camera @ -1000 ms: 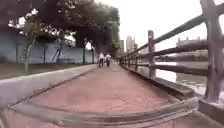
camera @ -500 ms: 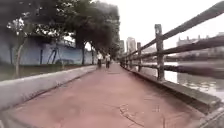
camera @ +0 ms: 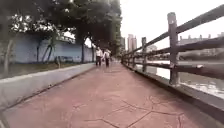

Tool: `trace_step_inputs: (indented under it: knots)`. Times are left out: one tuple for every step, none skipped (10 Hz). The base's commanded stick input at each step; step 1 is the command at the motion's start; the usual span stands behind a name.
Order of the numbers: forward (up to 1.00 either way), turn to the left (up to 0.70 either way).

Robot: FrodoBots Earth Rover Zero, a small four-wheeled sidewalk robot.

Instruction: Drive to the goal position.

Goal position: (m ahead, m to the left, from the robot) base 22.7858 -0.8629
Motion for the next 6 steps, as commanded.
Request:
trace_step_inputs:
  knots:
    - [1.00, 0.00]
    - [1.00, 0.00]
    - [1.00, 0.00]
    - [1.00, 0.00]
    - [1.00, 0.00]
    - [1.00, 0.00]
